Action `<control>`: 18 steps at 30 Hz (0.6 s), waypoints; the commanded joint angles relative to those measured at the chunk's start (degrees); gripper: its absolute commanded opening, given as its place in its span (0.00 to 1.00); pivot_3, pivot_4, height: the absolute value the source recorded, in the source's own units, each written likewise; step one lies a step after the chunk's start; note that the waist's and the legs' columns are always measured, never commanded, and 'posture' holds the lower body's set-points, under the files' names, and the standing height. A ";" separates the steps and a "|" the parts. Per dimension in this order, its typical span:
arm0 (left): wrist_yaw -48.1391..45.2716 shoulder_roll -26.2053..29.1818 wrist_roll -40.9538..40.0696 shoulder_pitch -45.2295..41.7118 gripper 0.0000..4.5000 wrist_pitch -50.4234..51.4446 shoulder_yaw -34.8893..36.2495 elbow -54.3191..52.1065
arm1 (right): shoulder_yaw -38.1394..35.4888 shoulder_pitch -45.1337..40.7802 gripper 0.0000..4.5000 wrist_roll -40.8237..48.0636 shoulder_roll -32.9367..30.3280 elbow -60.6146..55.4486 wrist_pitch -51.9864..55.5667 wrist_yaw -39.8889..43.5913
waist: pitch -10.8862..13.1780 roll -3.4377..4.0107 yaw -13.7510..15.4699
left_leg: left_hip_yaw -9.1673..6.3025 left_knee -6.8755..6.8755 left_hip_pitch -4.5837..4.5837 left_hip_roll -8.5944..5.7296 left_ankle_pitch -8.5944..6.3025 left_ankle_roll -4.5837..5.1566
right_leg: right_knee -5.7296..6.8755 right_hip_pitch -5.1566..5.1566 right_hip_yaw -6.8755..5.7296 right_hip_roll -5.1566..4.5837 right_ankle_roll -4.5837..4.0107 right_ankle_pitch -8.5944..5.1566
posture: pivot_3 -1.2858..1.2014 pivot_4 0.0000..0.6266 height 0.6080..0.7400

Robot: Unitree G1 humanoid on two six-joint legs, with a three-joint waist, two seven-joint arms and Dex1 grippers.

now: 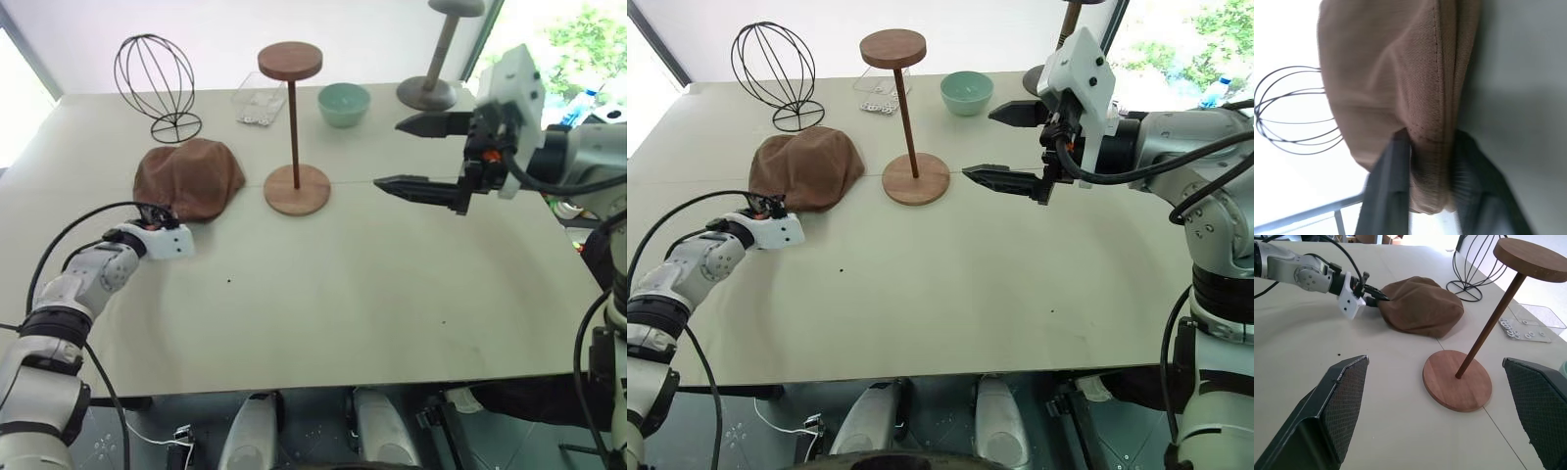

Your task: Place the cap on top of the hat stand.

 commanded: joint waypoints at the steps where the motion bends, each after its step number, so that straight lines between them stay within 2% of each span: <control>1: -1.04 1.16 -0.91 0.09 0.01 0.67 0.22 -0.27 | -1.18 -1.68 1.00 1.13 -0.07 -0.21 -0.74 0.11 | 0.00 0.00 -0.04 | 0.01 0.00 0.00 0.00 0.00 0.00 | 0.00 0.00 0.00 0.00 0.01 0.00 | 0.52 0.24 1.00; 4: -0.52 1.38 -2.39 -0.18 0.01 1.87 1.63 -1.72 | -2.06 -1.92 1.00 2.54 -0.26 0.38 0.63 -0.04 | 0.01 -0.01 -0.06 | 0.00 0.00 -0.01 0.00 0.00 0.00 | 0.00 0.00 -0.01 0.00 0.02 -0.01 | 0.52 0.24 1.00; 9: -1.71 3.73 -7.88 -2.48 0.01 2.47 7.41 -9.91 | -4.42 -3.46 1.00 2.67 -3.00 2.54 -0.83 1.07 | 0.06 -0.10 -0.06 | 0.00 0.03 -0.07 0.00 0.00 0.00 | -0.01 -0.02 -0.01 0.00 0.01 -0.01 | 0.52 0.24 1.00; 14: -5.94 5.72 -14.25 -11.26 0.01 4.48 13.28 -17.97 | -6.84 -5.19 1.00 3.42 -5.71 5.11 -1.88 2.83 | 0.12 -0.20 0.10 | -0.12 0.10 -0.28 0.00 0.00 0.00 | -0.10 -0.09 -0.12 0.00 0.01 -0.01 | 0.52 0.24 1.00; 18: -10.20 3.75 -17.75 -21.31 0.01 5.83 13.91 -20.82 | -7.17 -7.64 1.00 2.87 -6.53 7.90 -2.85 2.80 | 0.12 -0.20 -0.05 | -0.10 0.27 -0.42 -0.02 0.00 0.00 | -0.12 -0.11 -0.10 -0.01 0.05 0.01 | 0.52 0.24 1.00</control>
